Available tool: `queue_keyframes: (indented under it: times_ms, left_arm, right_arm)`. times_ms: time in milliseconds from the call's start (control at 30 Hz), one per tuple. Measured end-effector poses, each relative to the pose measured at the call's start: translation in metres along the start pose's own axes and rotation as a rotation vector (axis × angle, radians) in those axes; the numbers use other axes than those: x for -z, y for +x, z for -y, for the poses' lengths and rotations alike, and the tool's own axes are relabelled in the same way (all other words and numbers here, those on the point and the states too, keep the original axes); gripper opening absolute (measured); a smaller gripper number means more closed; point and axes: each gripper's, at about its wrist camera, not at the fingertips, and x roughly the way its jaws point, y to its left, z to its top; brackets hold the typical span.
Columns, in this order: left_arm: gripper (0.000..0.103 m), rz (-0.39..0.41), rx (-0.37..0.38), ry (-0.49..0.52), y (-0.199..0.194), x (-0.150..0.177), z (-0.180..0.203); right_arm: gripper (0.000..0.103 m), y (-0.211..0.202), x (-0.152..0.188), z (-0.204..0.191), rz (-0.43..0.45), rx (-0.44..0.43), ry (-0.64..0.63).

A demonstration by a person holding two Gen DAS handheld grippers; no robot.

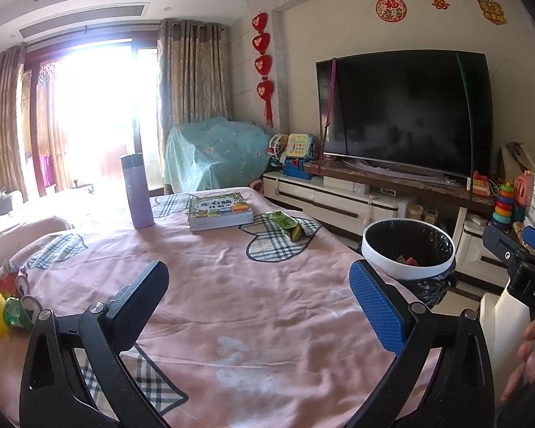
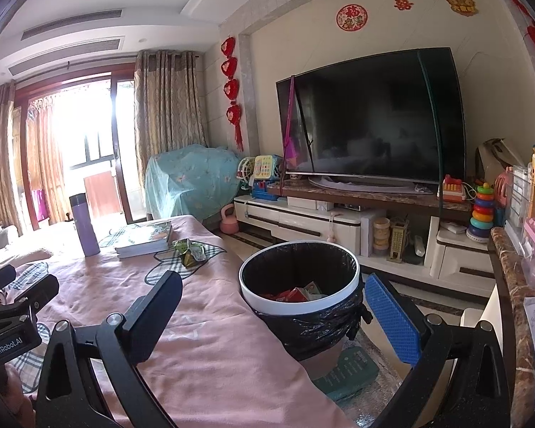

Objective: Collect trash

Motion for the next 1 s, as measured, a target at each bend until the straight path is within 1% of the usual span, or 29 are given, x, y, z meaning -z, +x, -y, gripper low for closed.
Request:
queue_keyframes:
  times_ms: [1000]
  left_arm:
    - [0.103, -0.009, 0.006, 0.001, -0.0011, 0.0033, 0.001]
  right_arm:
    - [0.103, -0.0011, 0.0003, -0.0056, 0.005, -0.01, 0.002]
